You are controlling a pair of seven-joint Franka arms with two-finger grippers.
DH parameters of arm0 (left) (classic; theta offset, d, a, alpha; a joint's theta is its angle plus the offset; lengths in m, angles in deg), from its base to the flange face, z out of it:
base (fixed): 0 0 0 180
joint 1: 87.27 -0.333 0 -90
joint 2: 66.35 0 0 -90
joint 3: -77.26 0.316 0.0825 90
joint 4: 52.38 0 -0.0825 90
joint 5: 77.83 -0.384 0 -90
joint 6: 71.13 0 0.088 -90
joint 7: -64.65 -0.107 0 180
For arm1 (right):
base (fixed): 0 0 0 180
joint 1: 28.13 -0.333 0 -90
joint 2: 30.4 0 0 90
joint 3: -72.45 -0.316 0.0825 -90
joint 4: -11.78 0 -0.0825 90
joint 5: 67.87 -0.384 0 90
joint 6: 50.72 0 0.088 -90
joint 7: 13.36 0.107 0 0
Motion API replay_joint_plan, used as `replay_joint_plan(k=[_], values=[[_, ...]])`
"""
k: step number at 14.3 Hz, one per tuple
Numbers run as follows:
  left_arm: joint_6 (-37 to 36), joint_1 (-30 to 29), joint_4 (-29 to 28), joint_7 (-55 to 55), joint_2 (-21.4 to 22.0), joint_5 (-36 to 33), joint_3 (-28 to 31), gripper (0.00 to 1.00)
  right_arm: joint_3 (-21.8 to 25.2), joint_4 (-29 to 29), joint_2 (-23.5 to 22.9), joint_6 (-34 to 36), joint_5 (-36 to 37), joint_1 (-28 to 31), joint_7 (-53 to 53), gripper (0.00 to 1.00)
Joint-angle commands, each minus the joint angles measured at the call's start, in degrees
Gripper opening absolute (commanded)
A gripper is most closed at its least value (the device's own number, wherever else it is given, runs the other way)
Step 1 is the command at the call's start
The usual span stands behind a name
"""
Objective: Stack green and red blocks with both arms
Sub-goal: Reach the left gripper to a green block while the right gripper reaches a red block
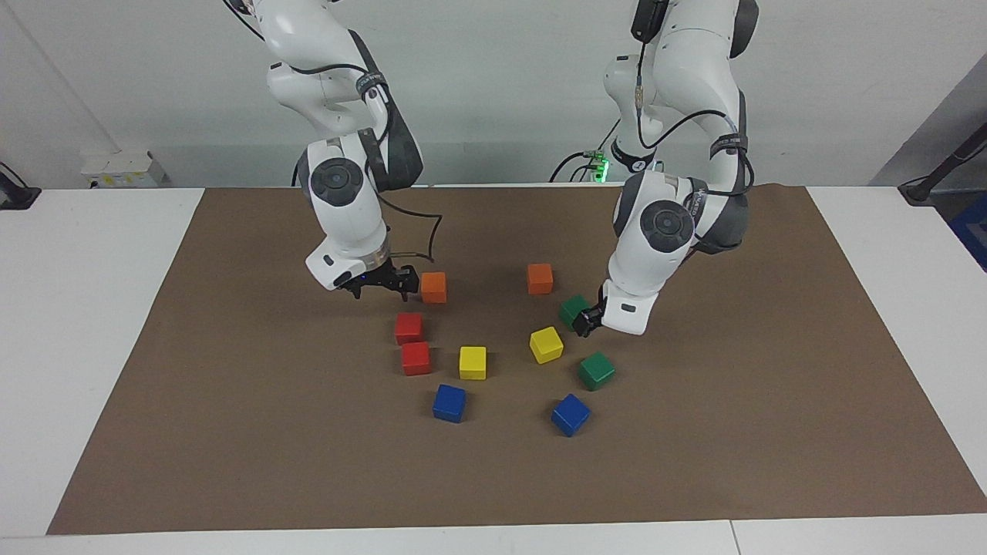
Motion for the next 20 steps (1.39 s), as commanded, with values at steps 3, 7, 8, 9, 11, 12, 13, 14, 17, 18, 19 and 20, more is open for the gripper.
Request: replay_joint_plan(k=[3, 7, 8, 9, 11, 12, 13, 14, 17, 18, 19, 20], values=[[7.1, 1.4, -8.7, 1.7, 4.3, -0.2, 0.5, 1.00, 0.2, -1.1, -0.1, -2.2, -1.0, -0.8, 0.2, 1.00], [7.7, 2.5, -9.6, 1.3, 4.6, -0.2, 0.5, 1.00, 0.2, -2.0, -1.4, -5.3, -1.0, -0.8, 0.0, 0.99], [7.9, 2.6, -10.2, 0.9, 4.6, -0.2, 0.5, 1.00, 0.2, -2.1, -2.2, -6.3, -1.0, -0.9, 0.1, 0.99], [8.3, 2.7, -10.6, 0.9, 4.6, -0.2, 0.5, 1.00, 0.2, -2.2, -2.7, -7.1, -1.0, -1.0, 0.1, 0.99], [9.2, 3.6, -11.6, 0.6, 4.5, -0.2, 0.5, 1.00, 0.2, -2.2, -3.2, -7.3, -1.0, -1.3, 0.1, 0.99], [9.2, 3.6, -12.0, -0.2, 4.6, -0.2, 0.5, 1.00, 0.2, -2.2, -3.5, -7.5, -1.0, -1.3, 0.1, 0.99], [9.0, 3.6, -12.0, -1.2, 4.6, -0.2, 0.5, 1.00, 0.2, -2.2, -3.8, -7.7, -1.0, -1.5, 0.1, 0.99], [9.1, 3.6, -12.1, -1.4, 4.6, -0.2, 0.5, 1.00, 0.2, -2.2, -4.0, -8.6, -1.0, -1.6, 0.3, 0.99], [9.7, 3.6, -13.0, -1.6, 4.7, -0.2, 0.5, 1.00, 0.2, -2.0, -5.1, -9.9, -1.0, -2.6, 0.7, 0.99], [10.2, 3.6, -13.6, -1.7, 4.7, -0.2, 0.5, 1.00, 0.1, -2.0, -5.4, -10.6, -1.0, -2.8, 0.7, 0.99], [11.1, 3.6, -14.1, -1.7, 4.7, -0.2, 0.5, 1.00, 0.2, -1.8, -5.7, -10.8, -1.0, -3.2, 0.8, 0.99], [11.7, 3.7, -14.7, -1.6, 4.7, -0.2, 0.5, 1.00, 0.2, -1.7, -5.9, -10.9, -1.0, -3.2, 0.8, 0.99]])
